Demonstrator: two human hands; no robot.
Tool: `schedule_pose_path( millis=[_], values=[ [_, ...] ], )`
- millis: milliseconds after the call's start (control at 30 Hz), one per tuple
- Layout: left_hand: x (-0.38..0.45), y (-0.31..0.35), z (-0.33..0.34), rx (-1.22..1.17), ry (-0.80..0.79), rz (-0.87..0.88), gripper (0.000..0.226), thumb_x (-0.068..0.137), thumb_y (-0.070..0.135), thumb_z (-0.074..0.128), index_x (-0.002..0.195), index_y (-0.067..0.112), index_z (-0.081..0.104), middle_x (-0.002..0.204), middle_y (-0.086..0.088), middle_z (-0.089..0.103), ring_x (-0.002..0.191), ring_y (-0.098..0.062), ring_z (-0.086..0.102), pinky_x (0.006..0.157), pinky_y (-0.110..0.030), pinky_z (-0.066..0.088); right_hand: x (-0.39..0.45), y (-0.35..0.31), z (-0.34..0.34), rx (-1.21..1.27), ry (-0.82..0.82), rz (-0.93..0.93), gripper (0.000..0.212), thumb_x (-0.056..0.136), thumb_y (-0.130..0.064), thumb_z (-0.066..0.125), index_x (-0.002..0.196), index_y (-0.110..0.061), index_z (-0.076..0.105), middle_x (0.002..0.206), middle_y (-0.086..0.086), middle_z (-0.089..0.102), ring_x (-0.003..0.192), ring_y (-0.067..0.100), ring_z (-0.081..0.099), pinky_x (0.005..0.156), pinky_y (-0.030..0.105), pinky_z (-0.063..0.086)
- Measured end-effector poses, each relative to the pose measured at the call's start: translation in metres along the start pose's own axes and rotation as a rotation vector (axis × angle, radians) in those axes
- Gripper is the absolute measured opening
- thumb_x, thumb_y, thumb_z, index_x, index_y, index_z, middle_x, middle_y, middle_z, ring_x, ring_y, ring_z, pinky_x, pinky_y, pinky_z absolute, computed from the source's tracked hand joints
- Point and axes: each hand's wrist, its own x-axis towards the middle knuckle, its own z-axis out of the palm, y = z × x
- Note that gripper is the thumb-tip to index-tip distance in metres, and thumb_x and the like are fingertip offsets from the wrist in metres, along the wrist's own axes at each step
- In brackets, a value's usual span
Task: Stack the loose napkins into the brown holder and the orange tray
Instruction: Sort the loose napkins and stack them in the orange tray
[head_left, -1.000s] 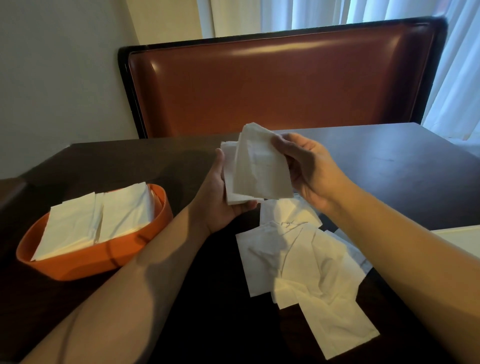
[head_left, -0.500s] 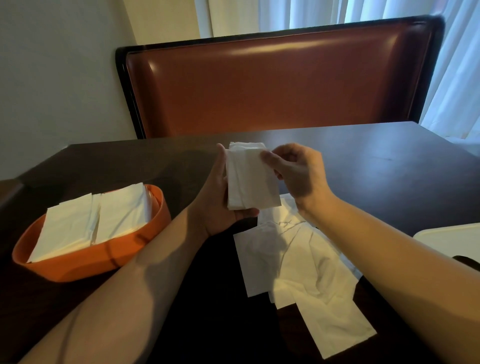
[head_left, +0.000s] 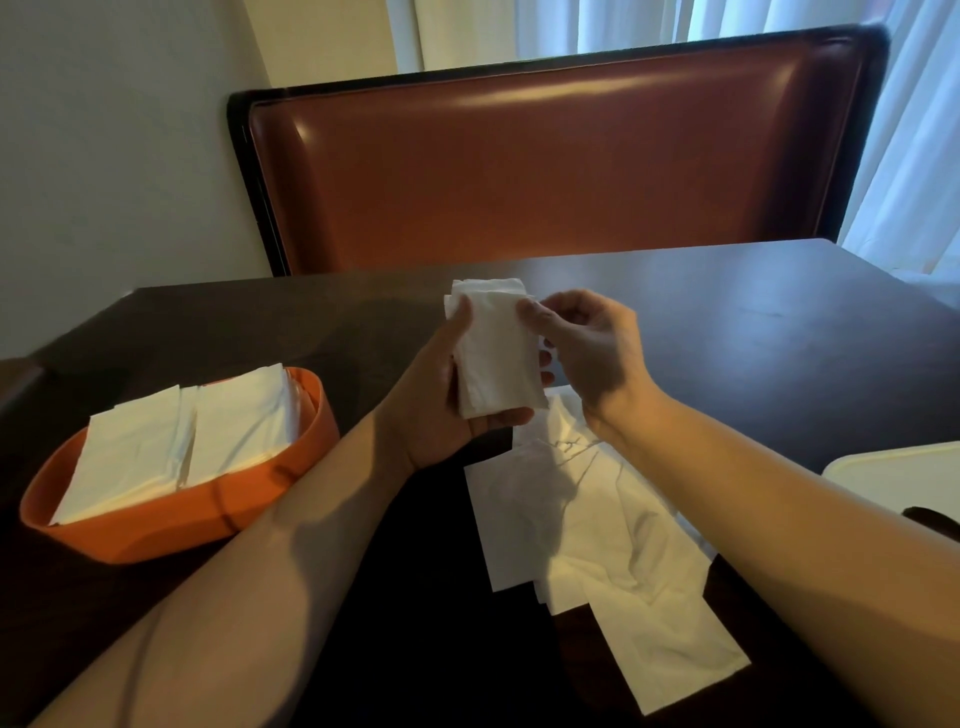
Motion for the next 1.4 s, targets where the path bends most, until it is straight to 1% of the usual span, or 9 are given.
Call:
schedule_pose_path(
  millis=[167, 267, 467, 567, 700, 933, 1167, 1300, 1400],
  values=[
    [-0.002, 0.000, 0.005, 0.012, -0.031, -0.009, 0.022, 0.095, 0.028, 0.043, 0.109, 0.017, 0.056, 0.083, -0.004, 0.075, 0.073, -0.017, 0.072, 0.057, -0.029, 0.052, 0.003, -0.006, -0.004, -0.046, -0.166, 0.063, 0.050, 0.087, -0.027, 0.073, 0.127, -0.010, 0.049, 0.107, 0.008, 0.063, 0.065, 0.010, 0.068, 0.050, 0.035, 0.057],
    [-0.004, 0.002, 0.006, -0.022, -0.046, -0.030, 0.026, 0.099, 0.030, 0.037, 0.108, 0.016, 0.057, 0.081, -0.006, 0.074, 0.073, -0.019, 0.072, 0.057, -0.030, 0.051, 0.003, -0.006, -0.007, -0.184, -0.270, 0.019, 0.031, 0.091, -0.025, 0.069, 0.116, -0.008, 0.063, 0.101, 0.011, 0.069, 0.073, 0.016, 0.071, 0.064, 0.049, 0.060],
    [-0.006, 0.000, 0.009, 0.002, -0.091, -0.076, 0.027, 0.088, 0.018, 0.050, 0.113, 0.010, 0.054, 0.092, -0.010, 0.070, 0.085, -0.020, 0.071, 0.059, -0.030, 0.056, 0.013, -0.006, -0.014, -0.140, -0.304, -0.010, 0.027, 0.096, -0.027, 0.060, 0.114, -0.007, 0.064, 0.096, 0.000, 0.069, 0.073, 0.011, 0.070, 0.059, 0.025, 0.059],
    [-0.002, 0.001, 0.008, -0.087, -0.009, -0.005, 0.029, 0.090, 0.017, 0.050, 0.118, 0.012, 0.056, 0.095, -0.011, 0.071, 0.091, -0.023, 0.070, 0.068, -0.036, 0.057, 0.028, 0.002, -0.022, -0.453, -0.231, -0.019, 0.032, 0.098, -0.037, 0.056, 0.109, -0.008, 0.061, 0.094, 0.003, 0.067, 0.083, 0.018, 0.064, 0.073, 0.029, 0.055],
    [-0.001, 0.003, 0.002, -0.192, 0.090, 0.043, 0.025, 0.098, 0.019, 0.046, 0.121, 0.012, 0.050, 0.107, -0.012, 0.071, 0.101, -0.027, 0.069, 0.070, -0.033, 0.060, 0.033, 0.003, -0.041, -1.009, -0.519, -0.047, 0.037, 0.087, -0.046, 0.068, 0.106, -0.015, 0.067, 0.092, -0.006, 0.064, 0.088, 0.016, 0.063, 0.073, 0.023, 0.047],
    [-0.002, 0.005, 0.000, -0.311, 0.163, 0.103, 0.029, 0.092, 0.024, 0.056, 0.121, 0.018, 0.051, 0.100, -0.011, 0.070, 0.097, -0.026, 0.067, 0.073, -0.033, 0.056, 0.026, -0.001, -0.048, -1.033, -0.809, -0.017, 0.030, 0.082, -0.039, 0.076, 0.105, -0.024, 0.062, 0.086, -0.021, 0.058, 0.078, -0.004, 0.059, 0.063, 0.009, 0.046],
    [0.002, 0.003, -0.005, -0.289, 0.172, 0.099, 0.042, 0.092, 0.024, 0.056, 0.133, 0.020, 0.045, 0.111, -0.013, 0.062, 0.104, -0.028, 0.060, 0.075, -0.035, 0.055, 0.028, -0.004, -0.043, -0.893, -0.653, -0.119, 0.013, 0.090, -0.031, 0.070, 0.089, -0.029, 0.057, 0.085, -0.018, 0.051, 0.074, -0.003, 0.049, 0.064, 0.012, 0.035],
    [0.003, 0.002, -0.010, -0.344, 0.176, 0.183, 0.055, 0.090, 0.023, 0.061, 0.142, 0.022, 0.043, 0.122, -0.016, 0.055, 0.116, -0.032, 0.056, 0.090, -0.045, 0.054, 0.035, -0.005, -0.044, -0.504, -0.383, -0.095, 0.016, 0.090, -0.020, 0.069, 0.104, -0.013, 0.066, 0.101, -0.001, 0.067, 0.087, 0.012, 0.066, 0.073, 0.021, 0.054],
    [0.004, 0.001, -0.010, -0.316, 0.224, 0.216, 0.050, 0.091, 0.023, 0.061, 0.139, 0.021, 0.050, 0.124, -0.016, 0.055, 0.117, -0.033, 0.056, 0.094, -0.047, 0.051, 0.031, -0.008, -0.044, -0.242, -0.282, -0.041, 0.010, 0.092, -0.019, 0.066, 0.095, -0.011, 0.071, 0.088, 0.004, 0.072, 0.077, 0.015, 0.068, 0.061, 0.022, 0.054]
  ],
)
